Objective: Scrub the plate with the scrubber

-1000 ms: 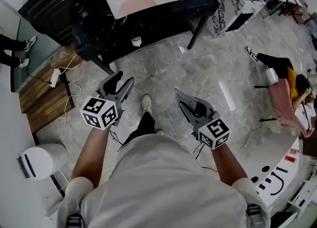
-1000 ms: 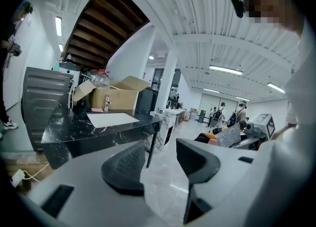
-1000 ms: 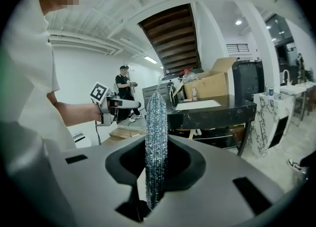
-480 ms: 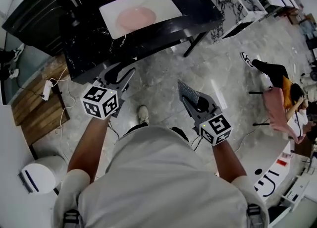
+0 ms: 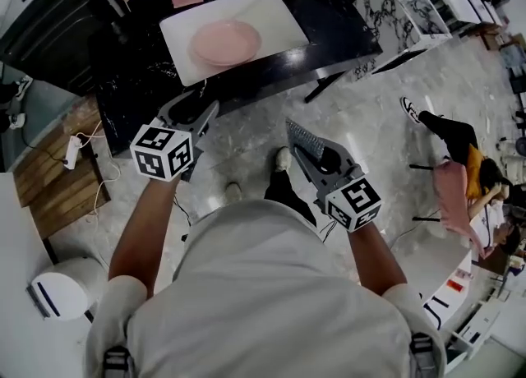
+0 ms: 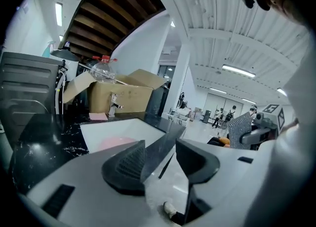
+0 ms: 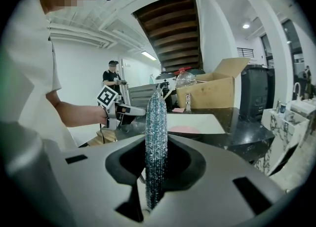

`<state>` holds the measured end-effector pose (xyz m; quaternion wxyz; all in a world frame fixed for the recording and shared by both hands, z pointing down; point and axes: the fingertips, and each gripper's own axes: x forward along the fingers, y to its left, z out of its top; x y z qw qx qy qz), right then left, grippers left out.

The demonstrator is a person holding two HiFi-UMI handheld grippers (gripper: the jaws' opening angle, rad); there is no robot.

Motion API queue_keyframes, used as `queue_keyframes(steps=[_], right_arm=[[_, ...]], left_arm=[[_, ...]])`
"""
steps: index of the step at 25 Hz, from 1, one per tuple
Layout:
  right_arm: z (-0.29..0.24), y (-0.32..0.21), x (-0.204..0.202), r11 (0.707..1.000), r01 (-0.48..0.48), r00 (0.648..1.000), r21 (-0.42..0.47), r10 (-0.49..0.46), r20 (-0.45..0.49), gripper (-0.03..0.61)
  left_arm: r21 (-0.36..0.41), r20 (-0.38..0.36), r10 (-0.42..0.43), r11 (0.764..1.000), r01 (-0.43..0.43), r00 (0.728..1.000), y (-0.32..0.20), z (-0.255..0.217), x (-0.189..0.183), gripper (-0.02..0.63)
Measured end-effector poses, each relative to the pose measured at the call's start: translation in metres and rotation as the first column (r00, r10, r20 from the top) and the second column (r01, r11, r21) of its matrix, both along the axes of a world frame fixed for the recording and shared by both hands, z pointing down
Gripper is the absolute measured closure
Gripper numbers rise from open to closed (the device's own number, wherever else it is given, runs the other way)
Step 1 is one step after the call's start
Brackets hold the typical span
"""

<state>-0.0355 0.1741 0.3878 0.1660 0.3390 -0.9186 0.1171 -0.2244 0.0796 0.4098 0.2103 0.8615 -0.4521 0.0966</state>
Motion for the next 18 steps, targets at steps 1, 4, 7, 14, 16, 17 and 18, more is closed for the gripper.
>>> queue_keyframes(steps=[1, 4, 7, 14, 16, 17, 18], right_arm=[[0.0, -0.012, 0.001, 1.0, 0.012, 1.0, -0.002, -0.012, 0.001, 0.503], [0.0, -0.051, 0.005, 0.998, 0.059, 0.998, -0.004, -0.059, 0.007, 0.503], [0.003, -0.088, 0.013, 0.991, 0.133, 0.991, -0.006, -0.133, 0.014, 0.503], [-0.003, -0.169, 0.043, 0.96, 0.28, 0.959, -0.01, -0.279, 0.04, 0.503], [-0.001, -0.187, 0.053, 0.952, 0.305, 0.951, -0.009, -0.304, 0.05, 0.502], [0.0, -0.194, 0.057, 0.948, 0.317, 0.947, -0.005, -0.316, 0.053, 0.502], [0.002, -0.201, 0.06, 0.944, 0.329, 0.943, 0.0, -0.328, 0.051, 0.502]], left_arm=[[-0.005, 0.005, -0.012, 1.0, 0.012, 1.0, -0.01, 0.002, -0.002, 0.423], [-0.025, 0.027, -0.061, 0.998, 0.062, 0.998, -0.043, 0.007, -0.006, 0.423], [-0.053, 0.074, -0.132, 0.989, 0.137, 0.988, -0.072, 0.019, -0.011, 0.426], [-0.149, 0.168, -0.261, 0.946, 0.287, 0.95, -0.137, 0.047, -0.016, 0.426], [-0.174, 0.198, -0.284, 0.932, 0.319, 0.938, -0.152, 0.059, -0.014, 0.426], [-0.185, 0.218, -0.292, 0.925, 0.333, 0.931, -0.159, 0.065, -0.015, 0.426], [-0.195, 0.24, -0.296, 0.918, 0.345, 0.925, -0.165, 0.071, -0.015, 0.426]])
